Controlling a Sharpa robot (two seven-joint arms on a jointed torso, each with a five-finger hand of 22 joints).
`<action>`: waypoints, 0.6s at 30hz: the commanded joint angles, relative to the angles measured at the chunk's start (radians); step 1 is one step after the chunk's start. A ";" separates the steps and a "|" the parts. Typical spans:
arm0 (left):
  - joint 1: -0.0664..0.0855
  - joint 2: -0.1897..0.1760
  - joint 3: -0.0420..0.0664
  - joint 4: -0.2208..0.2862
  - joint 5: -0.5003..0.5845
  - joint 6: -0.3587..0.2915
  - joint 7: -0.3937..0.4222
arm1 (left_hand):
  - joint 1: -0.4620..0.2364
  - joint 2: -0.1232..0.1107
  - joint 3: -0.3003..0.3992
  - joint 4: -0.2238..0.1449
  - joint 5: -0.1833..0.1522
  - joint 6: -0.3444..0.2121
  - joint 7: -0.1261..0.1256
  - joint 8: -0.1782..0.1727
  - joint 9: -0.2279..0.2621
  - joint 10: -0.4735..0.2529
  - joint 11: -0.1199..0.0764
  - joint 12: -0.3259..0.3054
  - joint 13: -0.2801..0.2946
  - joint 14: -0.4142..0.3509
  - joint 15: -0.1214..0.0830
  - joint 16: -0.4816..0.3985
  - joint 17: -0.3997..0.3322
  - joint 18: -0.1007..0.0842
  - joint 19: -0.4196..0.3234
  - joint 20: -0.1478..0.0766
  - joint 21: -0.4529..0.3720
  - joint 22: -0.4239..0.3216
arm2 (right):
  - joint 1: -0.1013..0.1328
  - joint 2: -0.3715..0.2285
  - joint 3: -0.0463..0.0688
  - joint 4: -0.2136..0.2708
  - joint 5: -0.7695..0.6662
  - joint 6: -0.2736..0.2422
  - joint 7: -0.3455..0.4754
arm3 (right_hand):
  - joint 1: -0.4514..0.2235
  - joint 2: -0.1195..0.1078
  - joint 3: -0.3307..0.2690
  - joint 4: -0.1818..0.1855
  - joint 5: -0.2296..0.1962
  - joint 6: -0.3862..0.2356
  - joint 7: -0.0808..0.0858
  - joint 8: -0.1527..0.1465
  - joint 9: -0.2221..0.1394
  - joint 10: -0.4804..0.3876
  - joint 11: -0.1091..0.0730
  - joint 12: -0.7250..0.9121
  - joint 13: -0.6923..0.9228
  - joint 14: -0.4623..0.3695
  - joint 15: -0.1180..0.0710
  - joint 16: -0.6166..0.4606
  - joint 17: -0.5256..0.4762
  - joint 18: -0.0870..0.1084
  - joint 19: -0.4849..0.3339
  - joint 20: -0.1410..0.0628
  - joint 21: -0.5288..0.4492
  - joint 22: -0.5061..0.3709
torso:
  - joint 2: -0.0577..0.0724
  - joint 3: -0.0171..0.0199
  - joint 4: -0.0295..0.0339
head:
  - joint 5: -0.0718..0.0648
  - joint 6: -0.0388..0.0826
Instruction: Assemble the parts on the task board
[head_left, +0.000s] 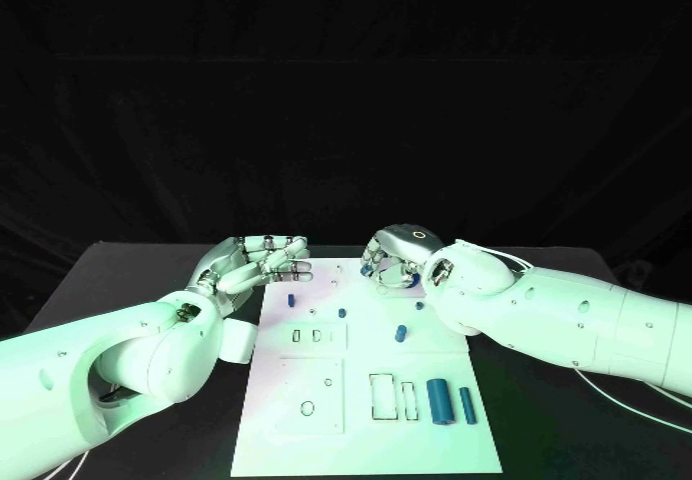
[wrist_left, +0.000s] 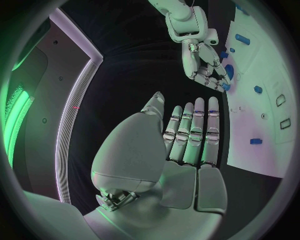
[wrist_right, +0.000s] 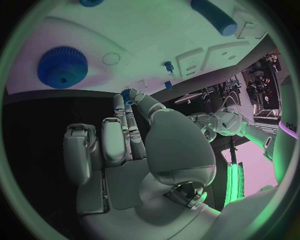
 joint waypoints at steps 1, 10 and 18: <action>0.002 0.002 0.001 0.000 -0.003 0.021 0.006 | 0.006 -0.001 -0.005 0.000 0.002 0.001 0.001 -0.004 -0.001 0.000 0.001 -0.003 -0.001 -0.005 -0.001 -0.003 0.001 0.012 0.006 0.000 0.006 0.001 | 0.001 0.027 0.000 -0.023 0.042 -0.060 -0.014 | 0.005 0.005 0.004 0.001 0.007 0.010 -0.009 0.005 0.013 0.003 -0.002 -0.001 0.000 0.036 -0.008 0.004 0.002 -0.009 0.007 -0.003 -0.001 0.100 | 0.001 -0.0004 0.0019 | -0.002 0.005; 0.003 0.005 0.001 0.001 -0.002 0.022 0.006 | 0.006 -0.001 -0.005 0.000 0.002 0.001 0.001 -0.004 -0.001 0.000 0.001 -0.003 -0.001 -0.005 -0.001 -0.003 0.001 0.012 0.006 0.000 0.006 0.001 | 0.000 0.108 0.000 -0.107 0.059 -0.061 -0.015 | 0.004 0.005 0.005 0.004 0.007 0.008 -0.007 0.004 0.014 0.002 -0.001 -0.002 0.000 0.036 -0.007 0.005 0.002 -0.008 0.004 -0.003 -0.003 0.097 | 0.004 -0.0005 0.0045 | -0.001 0.002; 0.005 0.005 0.001 0.003 -0.002 0.023 0.005 | 0.006 -0.001 -0.005 0.000 0.002 0.001 0.001 -0.004 -0.001 0.000 0.001 -0.003 -0.001 -0.005 -0.001 -0.003 0.001 0.012 0.006 0.000 0.006 0.001 | -0.011 0.152 0.000 -0.164 0.075 -0.049 -0.016 | 0.004 0.005 0.007 0.006 0.008 0.004 -0.006 0.003 0.015 0.000 0.001 -0.004 0.001 0.035 -0.007 0.006 0.002 -0.008 0.003 -0.003 -0.004 0.095 | 0.008 -0.0008 0.0048 | 0.005 0.001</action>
